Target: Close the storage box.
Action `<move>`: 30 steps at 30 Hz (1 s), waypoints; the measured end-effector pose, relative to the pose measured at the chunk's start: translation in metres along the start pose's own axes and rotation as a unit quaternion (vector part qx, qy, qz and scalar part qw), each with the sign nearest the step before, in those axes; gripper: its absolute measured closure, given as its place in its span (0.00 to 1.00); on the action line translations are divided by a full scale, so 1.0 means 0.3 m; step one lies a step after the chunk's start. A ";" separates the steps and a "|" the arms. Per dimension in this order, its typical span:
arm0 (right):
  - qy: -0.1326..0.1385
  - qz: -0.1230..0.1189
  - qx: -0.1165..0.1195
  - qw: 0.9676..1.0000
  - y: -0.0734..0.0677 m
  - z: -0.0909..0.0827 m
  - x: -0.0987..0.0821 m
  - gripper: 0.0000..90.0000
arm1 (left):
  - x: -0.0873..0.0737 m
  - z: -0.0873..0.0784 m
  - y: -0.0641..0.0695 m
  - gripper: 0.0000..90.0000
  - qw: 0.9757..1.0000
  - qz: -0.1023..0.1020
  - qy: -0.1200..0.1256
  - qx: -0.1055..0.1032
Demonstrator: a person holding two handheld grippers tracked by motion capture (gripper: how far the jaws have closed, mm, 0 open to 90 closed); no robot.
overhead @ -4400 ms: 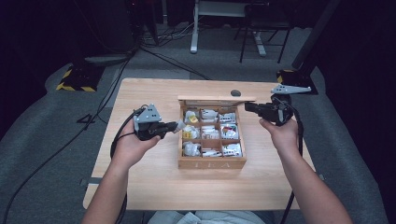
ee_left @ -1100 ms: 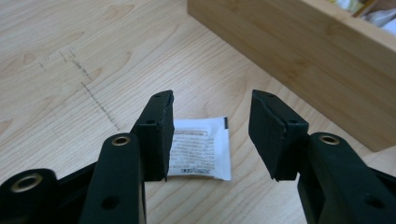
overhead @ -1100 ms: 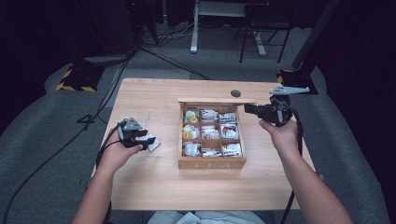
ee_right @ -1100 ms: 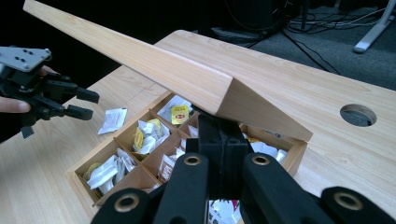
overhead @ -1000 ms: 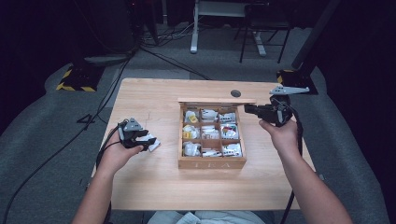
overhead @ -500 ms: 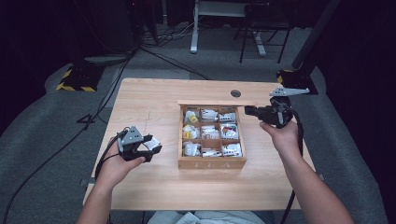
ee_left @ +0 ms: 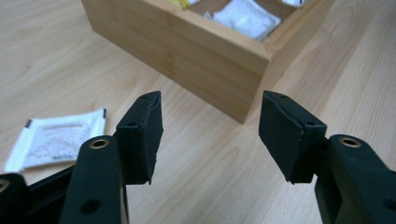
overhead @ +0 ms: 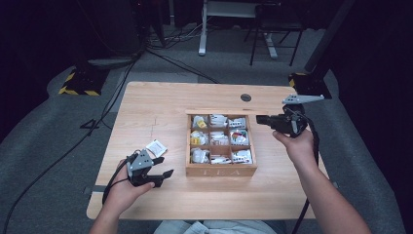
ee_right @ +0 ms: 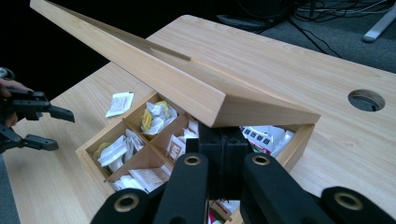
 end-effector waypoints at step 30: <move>-0.035 0.005 0.004 0.999 -0.047 -0.023 -0.084 1.00 | -0.117 0.043 0.052 0.44 0.999 -0.002 -0.048 0.020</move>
Point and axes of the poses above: each handheld gripper's, and its own axes: z roughly forward along the jaws, x roughly out of its top, y roughly to its right, the point moved 2 cm from there along z, roughly forward along the jaws, and after that the axes turned 12 degrees about x, right-handed, at the moved point
